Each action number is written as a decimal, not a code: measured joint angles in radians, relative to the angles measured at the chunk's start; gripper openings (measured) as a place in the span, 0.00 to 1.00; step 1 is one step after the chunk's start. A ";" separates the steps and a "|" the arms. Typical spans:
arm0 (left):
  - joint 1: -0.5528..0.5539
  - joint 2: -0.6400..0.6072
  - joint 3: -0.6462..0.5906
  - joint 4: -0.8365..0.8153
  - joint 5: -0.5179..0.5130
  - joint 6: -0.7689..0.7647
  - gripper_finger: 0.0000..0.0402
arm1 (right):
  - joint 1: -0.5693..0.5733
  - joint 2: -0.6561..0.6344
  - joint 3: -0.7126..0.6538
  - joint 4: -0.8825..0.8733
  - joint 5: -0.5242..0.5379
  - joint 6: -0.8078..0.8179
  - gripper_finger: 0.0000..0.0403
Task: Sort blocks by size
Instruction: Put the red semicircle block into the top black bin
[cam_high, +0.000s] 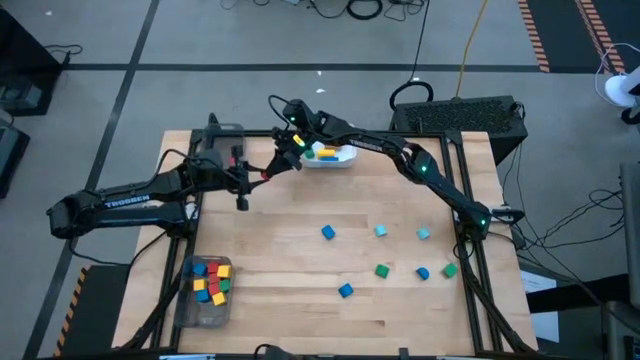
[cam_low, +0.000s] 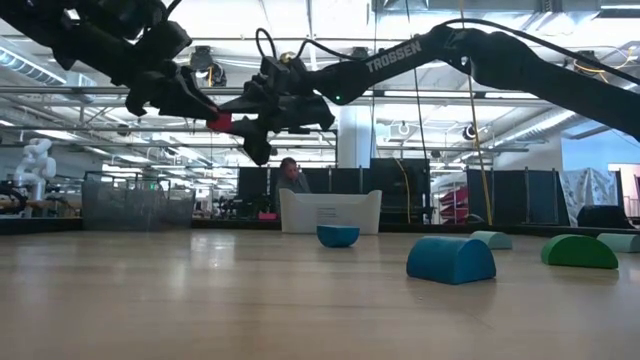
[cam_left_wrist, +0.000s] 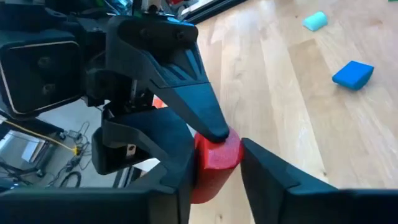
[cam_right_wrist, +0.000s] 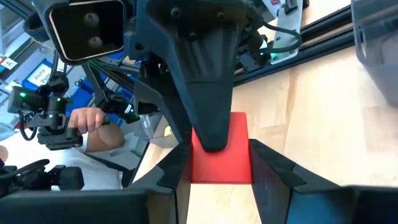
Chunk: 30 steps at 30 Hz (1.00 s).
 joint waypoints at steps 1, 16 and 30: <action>0.000 0.000 0.000 -0.001 -0.005 -0.002 0.27 | 0.000 0.000 0.000 0.005 0.000 0.004 0.29; -0.013 -0.062 0.000 0.008 -0.141 -0.048 0.24 | -0.017 0.000 0.000 0.099 -0.011 -0.002 0.40; 0.026 -0.129 0.000 -0.015 -0.612 -0.242 0.24 | -0.062 0.000 0.000 -0.051 0.081 -0.062 0.56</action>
